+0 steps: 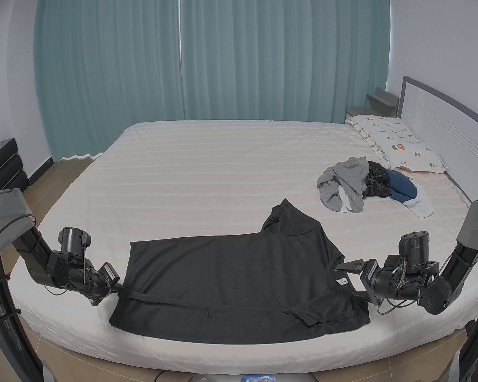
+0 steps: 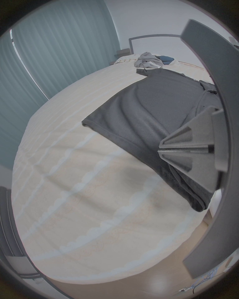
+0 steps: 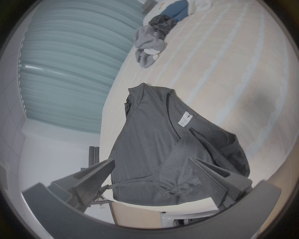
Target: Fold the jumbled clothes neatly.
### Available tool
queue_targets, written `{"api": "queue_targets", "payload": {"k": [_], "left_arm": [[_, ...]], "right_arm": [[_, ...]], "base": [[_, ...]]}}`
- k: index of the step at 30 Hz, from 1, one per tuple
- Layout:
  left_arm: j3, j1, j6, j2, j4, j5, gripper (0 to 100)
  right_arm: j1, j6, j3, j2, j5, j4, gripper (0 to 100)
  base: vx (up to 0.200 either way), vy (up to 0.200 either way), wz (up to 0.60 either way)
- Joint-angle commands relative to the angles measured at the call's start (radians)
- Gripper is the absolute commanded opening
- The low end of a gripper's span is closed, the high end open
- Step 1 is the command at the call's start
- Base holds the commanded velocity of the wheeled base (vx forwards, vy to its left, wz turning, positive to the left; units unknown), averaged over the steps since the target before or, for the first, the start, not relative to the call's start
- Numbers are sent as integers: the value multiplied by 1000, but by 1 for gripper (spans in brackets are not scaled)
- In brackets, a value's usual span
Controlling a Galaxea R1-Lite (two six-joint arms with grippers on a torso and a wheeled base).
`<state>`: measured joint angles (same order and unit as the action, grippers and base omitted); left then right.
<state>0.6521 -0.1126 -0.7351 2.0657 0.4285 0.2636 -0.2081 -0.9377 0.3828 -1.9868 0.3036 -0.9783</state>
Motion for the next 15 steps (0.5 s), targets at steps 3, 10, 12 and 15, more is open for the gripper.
{"api": "queue_targets", "payload": {"k": [3,10,12,15], "left_arm": [[-32,-21,-1,-49,3,2,0],[-39,-19,-4,-59,-1,11,0],[-39,-19,-4,-59,-1,11,0],[-40,-19,-3,-59,-4,12,0]], "right_arm": [[9,105,8,-33,6,12,100],[21,230,41,-99,15,12,100],[26,277,44,-121,15,3,100],[33,327,54,-141,23,1,100]], "base": [[0,0,0],[0,0,0],[0,0,0],[0,0,0]]}}
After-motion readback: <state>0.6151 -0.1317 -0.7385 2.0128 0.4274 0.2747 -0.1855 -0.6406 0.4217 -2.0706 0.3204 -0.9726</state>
